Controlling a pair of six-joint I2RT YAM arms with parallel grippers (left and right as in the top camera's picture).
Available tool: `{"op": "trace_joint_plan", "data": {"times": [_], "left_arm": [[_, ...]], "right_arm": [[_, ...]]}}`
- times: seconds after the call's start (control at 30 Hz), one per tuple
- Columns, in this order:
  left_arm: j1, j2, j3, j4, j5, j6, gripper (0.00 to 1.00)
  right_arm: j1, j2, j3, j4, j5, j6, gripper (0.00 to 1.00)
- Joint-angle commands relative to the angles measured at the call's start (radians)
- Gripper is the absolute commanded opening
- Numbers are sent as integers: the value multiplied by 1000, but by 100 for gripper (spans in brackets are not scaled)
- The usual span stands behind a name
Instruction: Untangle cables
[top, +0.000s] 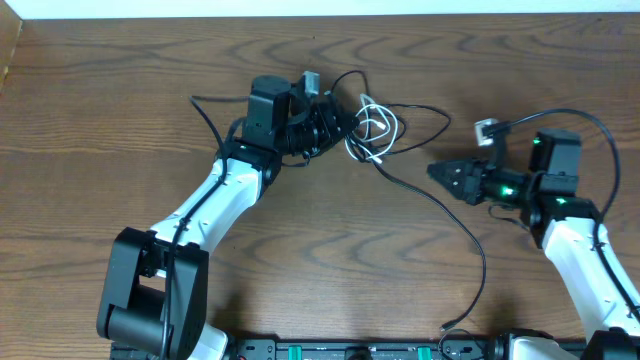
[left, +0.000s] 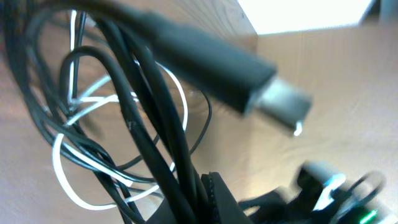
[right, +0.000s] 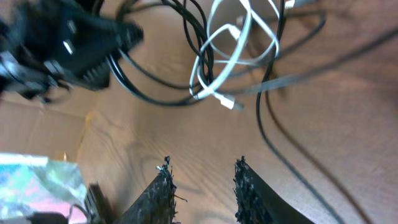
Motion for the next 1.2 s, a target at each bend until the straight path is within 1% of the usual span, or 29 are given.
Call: {"op": "trace_joint_plan", "data": {"times": [0.0, 0.13, 0.2, 0.27, 0.37, 0.4, 0.43, 0.5, 0.53, 0.57, 0.6, 0.67, 0.77, 0.8, 0.83, 0.87, 0.9, 0.93, 1.0, 1.03, 1.07, 1.1, 1.13, 1.17], "left_arm": [[4, -8, 10, -2, -121, -476, 8], [-4, -8, 10, -5, -225, -798, 8], [-15, -8, 10, -5, -254, -909, 7], [-31, -8, 10, -6, -282, -975, 8], [-57, -8, 10, -10, -290, -1066, 8], [-65, -8, 10, -10, -290, -1088, 8], [-75, -8, 10, -10, -283, -1110, 8], [-90, -8, 10, -10, -282, -1126, 7], [-96, -8, 10, -11, -283, -1126, 7], [-98, -8, 10, -10, -282, -1126, 7], [-97, -8, 10, -12, -272, -1126, 8], [-90, -8, 10, -12, -256, -1127, 8], [-58, -7, 10, -13, -261, -1100, 7], [-45, -7, 10, -12, -264, -1048, 8], [-32, -7, 10, -13, -263, -956, 8], [-27, -7, 10, -15, -264, -891, 8], [-22, -7, 10, -24, -263, -764, 8], [-21, -7, 10, -26, -263, -677, 8], [-23, -7, 10, -60, -263, -605, 8], [-23, -7, 10, -114, -261, -670, 8], [-22, -7, 10, -184, -251, -835, 7], [-21, -7, 10, -244, -213, -1023, 7], [-21, -7, 10, -251, -191, -1111, 8], [-21, -7, 10, -243, -184, -1127, 7]], "right_arm": [[56, -6, -1, -37, 68, -19, 33], [100, -6, -1, -88, 101, 126, 37], [141, -6, -3, -79, 149, 180, 38], [198, -6, -3, -49, 242, 256, 40], [300, -5, -3, 24, 449, 422, 45], [320, -3, -3, 42, 492, 447, 45], [356, 4, -3, 78, 571, 499, 45], [385, 21, -3, 108, 638, 570, 40], [394, 32, -3, 116, 666, 603, 36], [397, 44, -3, 123, 695, 603, 36], [398, 68, -3, 119, 756, 555, 38], [398, 84, -3, 103, 774, 515, 41], [388, 103, -3, 39, 773, 509, 44], [386, 108, -3, 22, 773, 522, 46], [385, 112, -3, 18, 767, 528, 49], [386, 113, -3, 18, 760, 528, 51], [386, 113, -3, 15, 758, 528, 43], [388, 113, -3, 17, 752, 528, 22], [393, 113, -3, -5, 742, 528, 4], [396, 114, -3, -14, 748, 528, 1], [395, 115, -3, -13, 747, 629, 2], [395, 116, -3, -18, 731, 734, 7], [395, 118, -3, -19, 708, 808, 24], [395, 119, -3, -18, 683, 864, 33]]}}
